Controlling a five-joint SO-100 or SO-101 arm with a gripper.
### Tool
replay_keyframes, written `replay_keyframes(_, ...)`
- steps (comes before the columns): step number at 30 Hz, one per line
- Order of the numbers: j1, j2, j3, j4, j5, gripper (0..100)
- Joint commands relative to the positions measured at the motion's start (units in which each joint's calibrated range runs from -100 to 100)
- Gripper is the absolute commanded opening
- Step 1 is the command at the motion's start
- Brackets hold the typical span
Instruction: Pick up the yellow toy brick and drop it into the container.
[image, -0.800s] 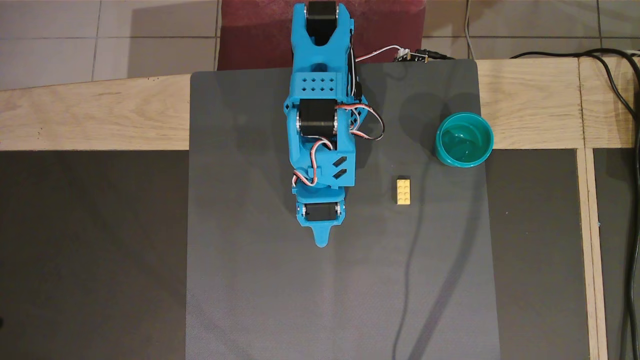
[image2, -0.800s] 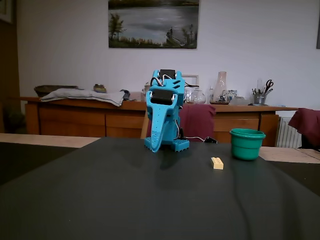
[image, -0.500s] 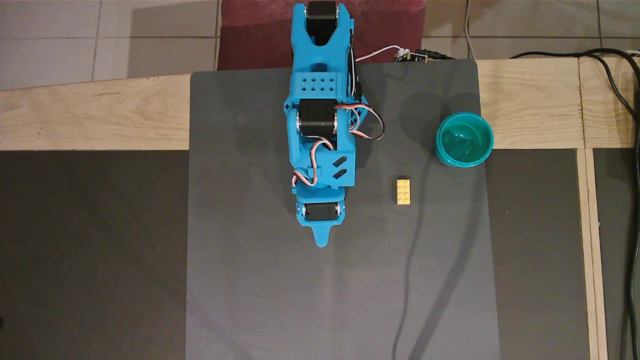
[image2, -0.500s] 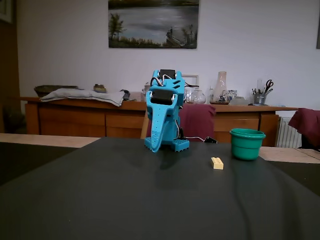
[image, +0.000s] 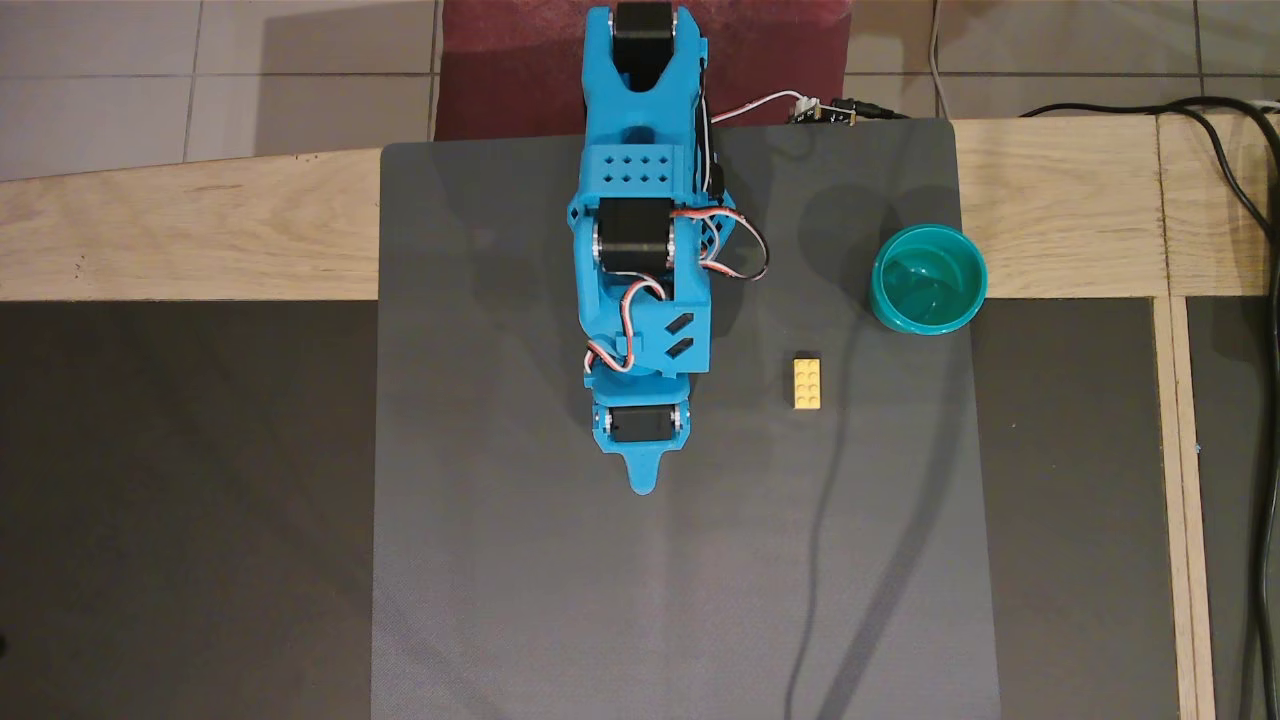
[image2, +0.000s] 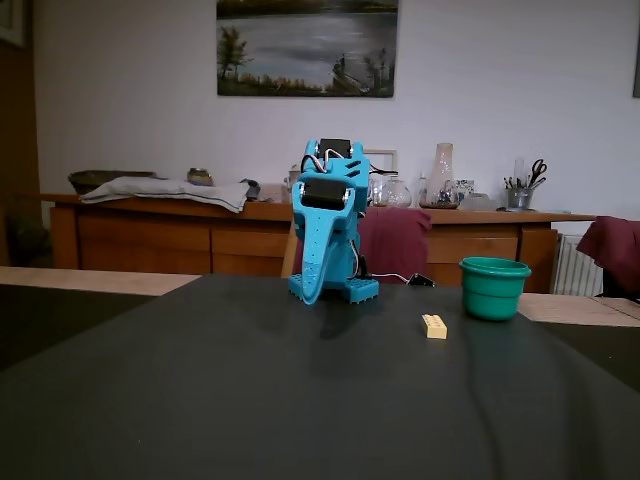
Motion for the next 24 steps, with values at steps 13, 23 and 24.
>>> replay_keyframes(13, -3.70, -0.43, -15.06, 11.61, 17.19, 0)
replay_keyframes(23, -18.87, 12.47, -25.98, 20.58, 20.48, 0)
replay_keyframes(24, -20.26, 16.85, -26.71, 20.49, 20.48, 0)
